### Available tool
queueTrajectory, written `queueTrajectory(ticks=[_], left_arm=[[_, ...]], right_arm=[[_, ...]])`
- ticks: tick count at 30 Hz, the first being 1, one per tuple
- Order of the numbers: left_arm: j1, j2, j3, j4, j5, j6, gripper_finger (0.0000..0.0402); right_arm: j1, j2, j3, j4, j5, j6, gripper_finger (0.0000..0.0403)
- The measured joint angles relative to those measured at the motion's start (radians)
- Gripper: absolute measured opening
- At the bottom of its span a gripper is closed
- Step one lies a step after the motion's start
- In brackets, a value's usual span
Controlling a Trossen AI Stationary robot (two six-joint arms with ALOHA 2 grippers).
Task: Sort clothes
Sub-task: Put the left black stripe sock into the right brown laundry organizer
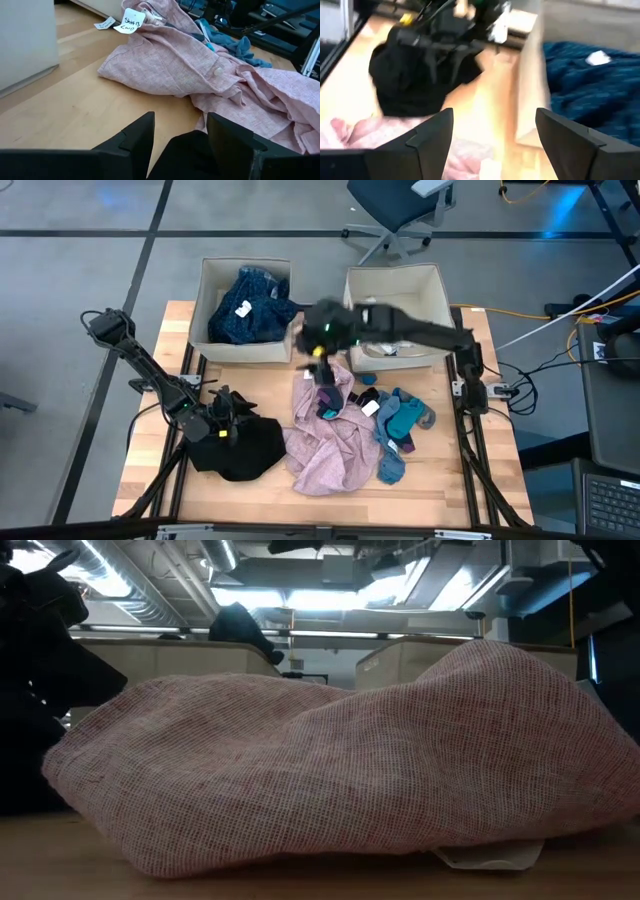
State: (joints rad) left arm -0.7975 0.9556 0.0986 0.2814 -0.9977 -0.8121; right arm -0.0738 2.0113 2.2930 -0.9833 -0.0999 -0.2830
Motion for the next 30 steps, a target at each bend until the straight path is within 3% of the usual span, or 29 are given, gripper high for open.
queueTrajectory(ticks=[9, 18, 30], left_arm=[[0.0, 0.0, 0.0, 0.004, 0.014, 0.068, 0.0172], [-0.002, 0.0, 0.0, 0.041, 0.142, 0.088, 0.0172], [0.002, 0.003, 0.022, 0.044, 0.344, 0.074, 0.0172]], right_arm=[[0.167, -0.012, -0.225, 0.105, 0.058, 0.092, 0.0282], [0.285, -0.021, -0.443, 0.339, 0.121, 0.211, 0.0282], [0.397, -0.013, -0.476, 0.371, 0.137, 0.489, 0.0282]])
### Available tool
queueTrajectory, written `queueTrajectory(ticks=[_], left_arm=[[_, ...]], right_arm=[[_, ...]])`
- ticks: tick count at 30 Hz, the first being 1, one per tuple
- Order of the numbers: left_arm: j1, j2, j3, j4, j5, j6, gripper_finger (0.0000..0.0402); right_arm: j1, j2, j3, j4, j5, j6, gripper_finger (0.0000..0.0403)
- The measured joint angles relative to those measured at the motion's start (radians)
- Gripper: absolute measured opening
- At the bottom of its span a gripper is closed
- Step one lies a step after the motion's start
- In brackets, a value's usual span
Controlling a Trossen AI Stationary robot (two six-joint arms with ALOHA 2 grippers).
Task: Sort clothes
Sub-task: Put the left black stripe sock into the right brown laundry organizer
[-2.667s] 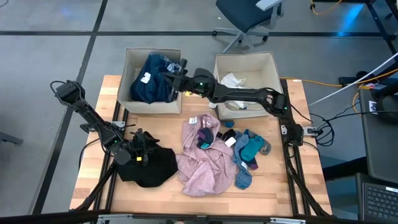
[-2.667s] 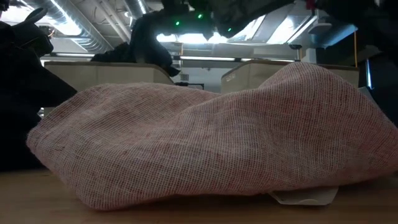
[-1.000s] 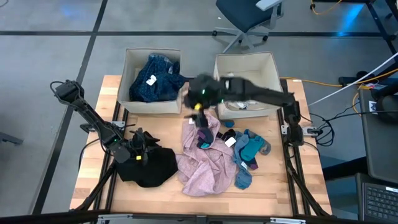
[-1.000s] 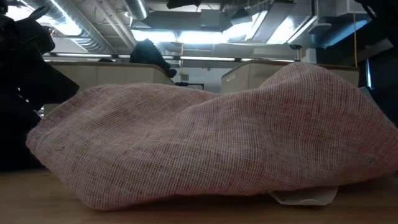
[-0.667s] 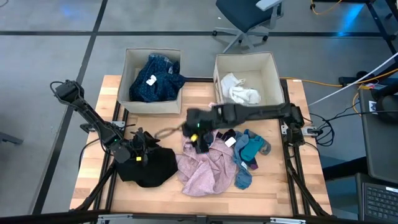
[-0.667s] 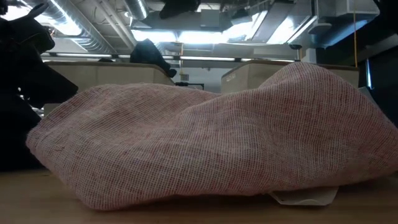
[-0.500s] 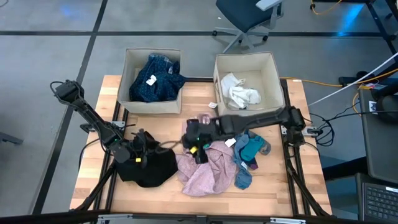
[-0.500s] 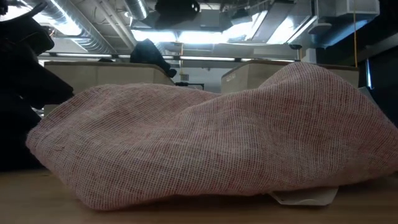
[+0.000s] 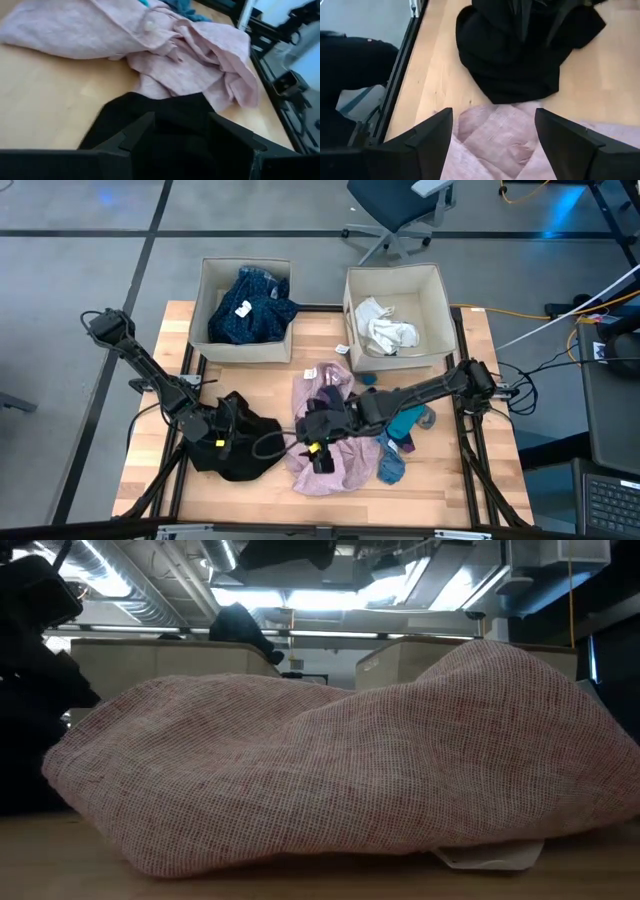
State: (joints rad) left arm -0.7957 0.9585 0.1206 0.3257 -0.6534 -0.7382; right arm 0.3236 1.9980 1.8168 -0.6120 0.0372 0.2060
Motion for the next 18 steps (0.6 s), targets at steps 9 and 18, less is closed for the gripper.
queueTrajectory(ticks=[9, 18], left_arm=[[0.03, 0.002, 0.038, -0.001, 0.033, 0.055, 0.0172], [0.065, 0.056, 0.333, -0.306, 0.074, 0.271, 0.0172]], right_arm=[[0.052, 0.043, 0.001, -0.038, 0.076, 0.033, 0.0282], [0.041, 0.098, 0.0, -0.005, 0.161, -0.044, 0.0282]])
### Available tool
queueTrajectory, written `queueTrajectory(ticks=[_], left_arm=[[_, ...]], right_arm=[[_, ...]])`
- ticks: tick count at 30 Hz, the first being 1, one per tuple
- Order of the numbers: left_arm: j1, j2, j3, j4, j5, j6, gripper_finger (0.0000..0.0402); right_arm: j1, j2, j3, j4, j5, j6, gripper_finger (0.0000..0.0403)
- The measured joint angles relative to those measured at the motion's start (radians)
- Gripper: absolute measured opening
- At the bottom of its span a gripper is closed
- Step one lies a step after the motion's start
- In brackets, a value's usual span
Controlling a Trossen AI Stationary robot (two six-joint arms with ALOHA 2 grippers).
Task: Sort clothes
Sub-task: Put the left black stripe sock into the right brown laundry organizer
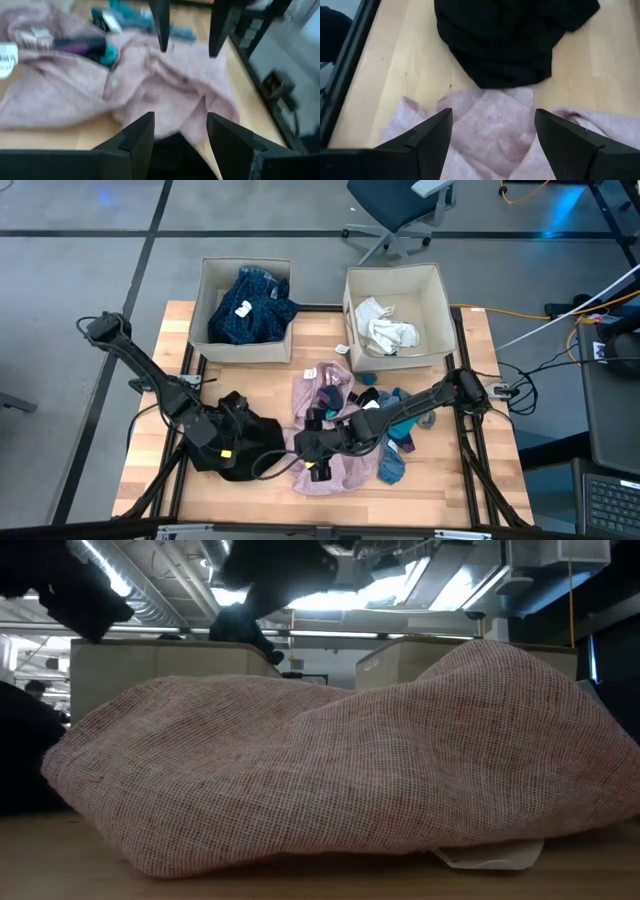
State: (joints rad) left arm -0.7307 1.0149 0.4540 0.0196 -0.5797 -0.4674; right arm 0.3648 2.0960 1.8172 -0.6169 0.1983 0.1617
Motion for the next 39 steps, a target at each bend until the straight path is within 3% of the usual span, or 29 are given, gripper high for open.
queueTrajectory(ticks=[6, 9, 15, 20, 25, 34, 39], left_arm=[[-0.059, 0.055, 0.177, -0.431, 0.102, -0.246, 0.0172], [-0.109, 0.084, 0.202, -0.542, 0.186, -0.41, 0.0172], [-0.215, 0.156, 0.204, -0.6, 0.283, -0.643, 0.0172], [-0.253, 0.171, 0.204, -0.621, 0.327, -0.751, 0.0172], [-0.246, 0.188, 0.203, -0.594, 0.31, -0.742, 0.0172], [-0.158, 0.333, 0.162, -0.206, 0.28, -0.469, 0.0172], [-0.071, 0.369, 0.2, -0.185, 0.349, -0.354, 0.0172]], right_arm=[[-0.016, 0.048, 0.0, 0.081, -0.007, -0.091, 0.0282], [-0.03, 0.077, 0.0, 0.103, -0.007, -0.115, 0.0282], [-0.052, 0.12, 0.0, 0.158, -0.007, -0.122, 0.0282], [-0.059, 0.132, 0.0, 0.22, -0.007, -0.174, 0.0282], [-0.065, 0.132, 0.0, 0.226, -0.01, -0.175, 0.0282], [-0.064, 0.128, 0.0, 0.162, -0.003, -0.218, 0.0282], [-0.064, 0.069, 0.001, 0.098, 0.001, -0.209, 0.0282]])
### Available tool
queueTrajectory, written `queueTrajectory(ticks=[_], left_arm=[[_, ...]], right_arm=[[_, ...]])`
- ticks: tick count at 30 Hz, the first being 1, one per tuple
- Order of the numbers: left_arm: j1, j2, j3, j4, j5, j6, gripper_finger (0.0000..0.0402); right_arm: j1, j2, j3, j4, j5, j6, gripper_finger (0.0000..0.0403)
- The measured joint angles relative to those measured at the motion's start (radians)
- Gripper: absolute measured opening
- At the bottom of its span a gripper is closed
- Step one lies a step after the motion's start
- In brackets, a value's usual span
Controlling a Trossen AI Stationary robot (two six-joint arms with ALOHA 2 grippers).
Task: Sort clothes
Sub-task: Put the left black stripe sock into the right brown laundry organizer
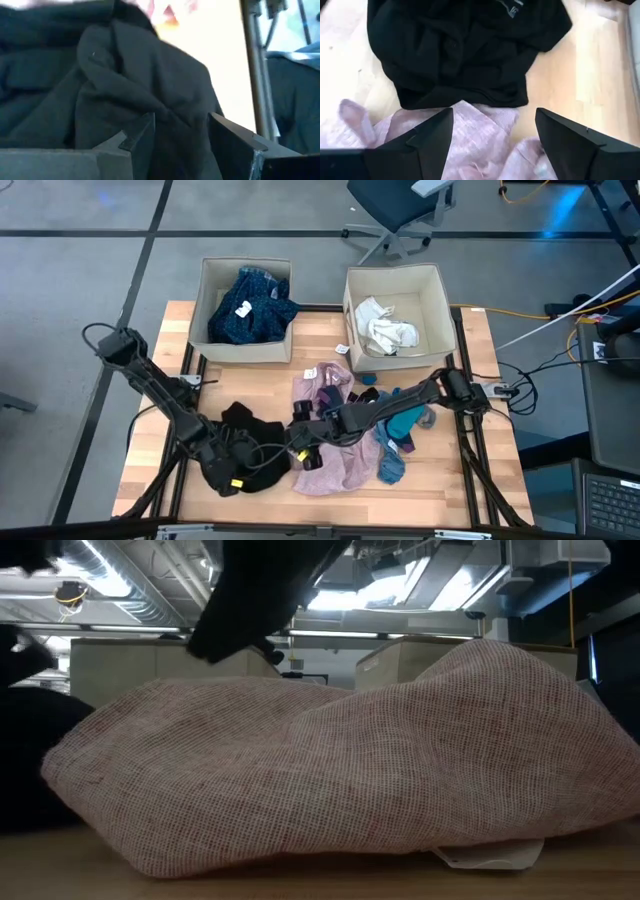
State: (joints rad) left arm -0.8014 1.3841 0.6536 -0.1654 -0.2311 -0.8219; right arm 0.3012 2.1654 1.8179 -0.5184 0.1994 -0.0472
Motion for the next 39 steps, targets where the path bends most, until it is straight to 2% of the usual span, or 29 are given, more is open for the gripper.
queueTrajectory(ticks=[4, 8, 13, 16, 18, 20, 27, 30, 36, 39], left_arm=[[0.026, -0.058, 0.112, -0.159, 0.015, 0.086, 0.0172], [0.017, -0.128, 0.218, -0.432, -0.031, 0.113, 0.0172], [0.01, -0.221, 0.263, -0.75, -0.123, -0.02, 0.0172], [0.01, -0.263, 0.223, -0.84, -0.138, -0.129, 0.0172], [0.01, -0.276, 0.174, -0.843, -0.105, -0.188, 0.0172], [0.009, -0.281, 0.121, -0.779, -0.067, -0.21, 0.0172], [0.013, -0.276, -0.009, -0.598, -0.016, -0.187, 0.0172], [0.015, -0.277, -0.021, -0.59, -0.016, -0.188, 0.0172], [0.014, -0.277, -0.027, -0.573, -0.019, -0.18, 0.0172], [0.014, -0.277, -0.027, -0.561, -0.04, -0.164, 0.0172]], right_arm=[[0.0, -0.035, 0.0, -0.06, 0.0, 0.022, 0.0282], [0.0, -0.05, 0.001, -0.063, -0.008, 0.052, 0.0282], [0.0, -0.037, 0.001, -0.056, -0.036, 0.069, 0.0282], [0.0, -0.025, 0.0, -0.048, -0.035, 0.069, 0.0282], [0.0, -0.021, 0.0, -0.047, -0.034, 0.068, 0.0282], [0.0, -0.015, 0.0, -0.046, -0.034, 0.065, 0.0282], [0.0, -0.015, 0.0, -0.08, -0.02, 0.072, 0.0282], [0.01, -0.063, 0.0, -0.197, 0.034, 0.122, 0.0282], [0.036, -0.161, 0.001, -0.586, 0.16, 0.309, 0.0282], [0.039, -0.183, -0.047, -0.666, 0.173, 0.385, 0.0282]])
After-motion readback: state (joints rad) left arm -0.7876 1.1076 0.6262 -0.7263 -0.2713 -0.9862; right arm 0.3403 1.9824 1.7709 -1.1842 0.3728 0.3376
